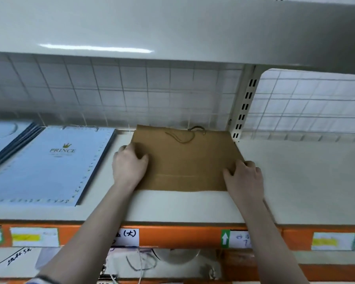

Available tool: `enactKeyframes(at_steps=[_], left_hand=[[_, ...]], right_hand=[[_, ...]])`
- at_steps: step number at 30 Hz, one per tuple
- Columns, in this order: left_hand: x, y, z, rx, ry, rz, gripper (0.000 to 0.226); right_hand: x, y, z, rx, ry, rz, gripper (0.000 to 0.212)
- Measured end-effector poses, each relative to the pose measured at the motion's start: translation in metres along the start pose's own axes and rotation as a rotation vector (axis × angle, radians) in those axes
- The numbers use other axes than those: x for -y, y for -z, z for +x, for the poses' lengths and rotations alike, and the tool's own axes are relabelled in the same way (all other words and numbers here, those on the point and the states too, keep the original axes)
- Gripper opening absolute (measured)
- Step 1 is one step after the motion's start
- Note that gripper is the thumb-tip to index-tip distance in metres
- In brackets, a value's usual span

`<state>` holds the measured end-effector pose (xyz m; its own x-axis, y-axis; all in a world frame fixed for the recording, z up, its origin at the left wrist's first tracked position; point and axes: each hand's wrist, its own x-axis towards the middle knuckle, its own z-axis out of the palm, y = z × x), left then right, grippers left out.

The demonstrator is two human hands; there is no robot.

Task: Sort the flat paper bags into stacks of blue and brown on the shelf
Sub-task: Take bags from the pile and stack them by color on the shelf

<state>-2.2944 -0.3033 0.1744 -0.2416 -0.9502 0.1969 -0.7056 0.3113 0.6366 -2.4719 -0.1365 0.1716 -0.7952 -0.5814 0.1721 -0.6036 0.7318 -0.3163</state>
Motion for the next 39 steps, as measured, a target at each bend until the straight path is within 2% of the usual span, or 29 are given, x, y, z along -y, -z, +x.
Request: enactKeyframes(at_steps=[5, 13, 22, 27, 32, 39], left_hand=[[0.004, -0.009, 0.0, 0.069, -0.03, 0.183, 0.04], [0.008, -0.012, 0.001, 0.056, -0.005, 0.304, 0.043], [0.012, -0.014, 0.005, 0.053, -0.026, 0.34, 0.043], [0.013, -0.016, 0.007, 0.081, -0.047, 0.358, 0.043], [0.014, -0.016, 0.008, 0.087, -0.062, 0.377, 0.045], [0.009, -0.013, 0.005, 0.018, -0.094, 0.38, 0.045]], right_hand=[[-0.001, -0.006, 0.003, -0.006, 0.03, -0.112, 0.041], [-0.003, -0.008, 0.004, 0.041, 0.084, -0.009, 0.04], [-0.004, -0.01, 0.005, 0.076, 0.093, 0.044, 0.037], [-0.003, -0.011, 0.004, 0.107, 0.09, 0.005, 0.045], [-0.002, -0.012, -0.002, 0.084, 0.121, -0.048, 0.043], [-0.002, -0.008, -0.005, 0.073, 0.145, -0.06, 0.045]])
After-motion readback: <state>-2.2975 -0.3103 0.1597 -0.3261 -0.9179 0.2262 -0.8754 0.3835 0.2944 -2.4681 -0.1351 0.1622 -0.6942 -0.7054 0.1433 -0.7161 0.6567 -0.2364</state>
